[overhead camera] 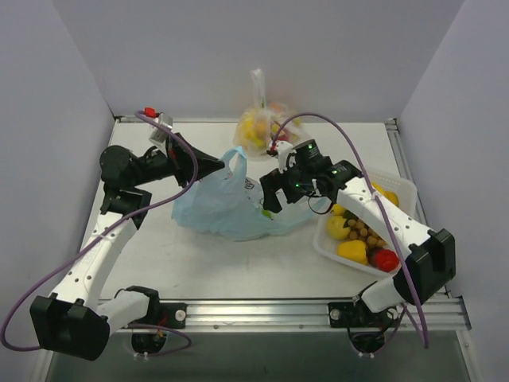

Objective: Place the fake fruits into the plastic bag and tie a complex knot

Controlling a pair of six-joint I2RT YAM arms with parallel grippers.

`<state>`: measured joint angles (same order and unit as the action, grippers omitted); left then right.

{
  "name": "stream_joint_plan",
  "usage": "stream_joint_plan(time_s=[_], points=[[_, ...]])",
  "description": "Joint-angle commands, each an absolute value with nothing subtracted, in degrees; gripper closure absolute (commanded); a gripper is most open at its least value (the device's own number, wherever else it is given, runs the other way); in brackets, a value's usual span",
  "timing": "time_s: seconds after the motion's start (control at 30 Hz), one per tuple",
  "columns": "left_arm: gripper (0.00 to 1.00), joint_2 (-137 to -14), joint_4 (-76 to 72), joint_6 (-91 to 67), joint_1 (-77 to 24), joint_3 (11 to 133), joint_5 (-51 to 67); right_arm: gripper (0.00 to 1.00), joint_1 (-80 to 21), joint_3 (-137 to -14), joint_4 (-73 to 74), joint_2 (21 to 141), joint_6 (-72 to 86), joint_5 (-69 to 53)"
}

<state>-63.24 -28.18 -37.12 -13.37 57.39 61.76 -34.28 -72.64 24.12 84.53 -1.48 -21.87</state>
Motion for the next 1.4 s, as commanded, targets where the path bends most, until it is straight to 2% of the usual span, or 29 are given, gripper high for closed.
stream_joint_plan(time_s=[0.0,0.13,0.23,0.33,0.47,0.67,1.07,1.37], points=[[1.00,-62.84,-32.43,-38.58,-12.83,56.95,61.96,0.00,-29.28,-76.28,29.25,78.58,-2.11,-27.49],[1.00,-62.49,-32.61,-38.58,-12.74,56.87,62.23,0.00,-18.92,-81.28,36.63,73.84,-6.66,-32.87],[1.00,-62.58,-32.61,-38.76,-12.66,56.78,62.40,0.00,-7.50,-83.49,48.55,73.65,-17.28,-35.67],[1.00,-62.75,-32.70,-38.85,-12.66,56.60,62.67,0.01,2.70,-85.34,54.74,75.05,-26.61,-33.94],[1.00,-62.40,-32.70,-38.76,-12.66,56.08,61.96,0.02,11.06,-84.03,59.76,76.02,-29.53,-28.40],[1.00,-62.49,-32.70,-38.67,-12.66,56.16,61.44,0.03,14.15,-80.07,58.01,78.74,-25.41,-24.00],[1.00,-62.32,-32.78,-38.58,-12.83,55.55,60.82,0.03,13.71,-70.76,44.66,85.95,-19.78,-24.70],[1.00,-62.49,-32.87,-38.23,-12.92,55.20,60.82,0.07,13.01,-68.91,38.68,89.12,-18.37,-23.38]])
